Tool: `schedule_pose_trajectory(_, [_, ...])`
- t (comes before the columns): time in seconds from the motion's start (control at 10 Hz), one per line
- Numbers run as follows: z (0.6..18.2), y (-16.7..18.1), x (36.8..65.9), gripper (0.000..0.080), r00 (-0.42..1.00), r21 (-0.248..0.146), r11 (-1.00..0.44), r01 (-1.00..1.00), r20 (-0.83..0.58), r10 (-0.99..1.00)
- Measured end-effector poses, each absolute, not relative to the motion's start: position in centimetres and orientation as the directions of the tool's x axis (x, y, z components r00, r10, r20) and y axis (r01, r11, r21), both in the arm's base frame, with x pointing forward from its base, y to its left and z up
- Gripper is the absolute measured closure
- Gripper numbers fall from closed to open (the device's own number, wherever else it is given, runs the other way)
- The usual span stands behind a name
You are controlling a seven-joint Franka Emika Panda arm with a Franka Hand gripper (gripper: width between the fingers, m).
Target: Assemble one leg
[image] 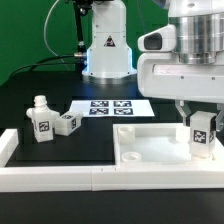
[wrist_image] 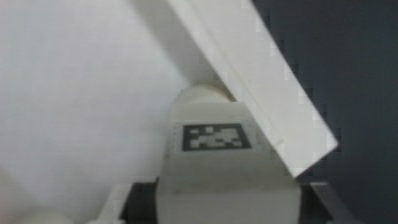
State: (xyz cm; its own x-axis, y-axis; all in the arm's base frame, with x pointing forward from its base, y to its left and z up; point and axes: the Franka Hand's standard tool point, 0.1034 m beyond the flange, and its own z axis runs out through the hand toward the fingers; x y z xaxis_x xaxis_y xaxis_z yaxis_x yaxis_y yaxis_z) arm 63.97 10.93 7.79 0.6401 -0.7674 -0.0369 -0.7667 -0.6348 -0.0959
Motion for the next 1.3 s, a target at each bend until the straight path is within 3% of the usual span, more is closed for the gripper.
schedule_pose_trajectory(0.1, [7.74,10.89,64.12,0.0515,0.453,-0.101,-0.448,-0.889,-0.04,-0.891])
schedule_pose_trajectory(0.2, [7.73,10.7,63.91,0.0514,0.316,-0.129,-0.307,-0.943,-0.059,-0.947])
schedule_pose_trajectory(0.3, [7.74,10.73,63.8,0.0514,0.294,-0.137,-0.283,-0.949,-0.062,-0.954])
schedule_pose_trajectory(0.4, [7.7,10.74,63.8,0.0438,0.305,-0.137,-0.295,-0.946,-0.06,-0.951])
schedule_pose_trajectory(0.5, [7.68,10.76,63.79,0.0438,0.372,-0.14,-0.363,-0.921,-0.05,-0.927])
schedule_pose_trajectory(0.7, [7.89,10.94,63.82,0.02,0.582,-0.134,-0.575,-0.807,-0.021,-0.813])
schedule_pose_trajectory(0.8, [8.04,11.11,63.88,0.02,0.749,-0.118,-0.745,-0.657,0.016,-0.663])
schedule_pose_trajectory(0.9, [8.02,11.33,63.78,0.016,0.809,-0.112,-0.806,-0.581,0.023,-0.587])
schedule_pose_trajectory(1.2, [7.93,11.1,63.79,0.0151,0.9,-0.105,-0.897,-0.429,0.043,-0.435])
schedule_pose_trajectory(1.3, [7.99,10.92,64.01,0.0151,0.975,-0.068,-0.976,-0.207,0.071,-0.211])
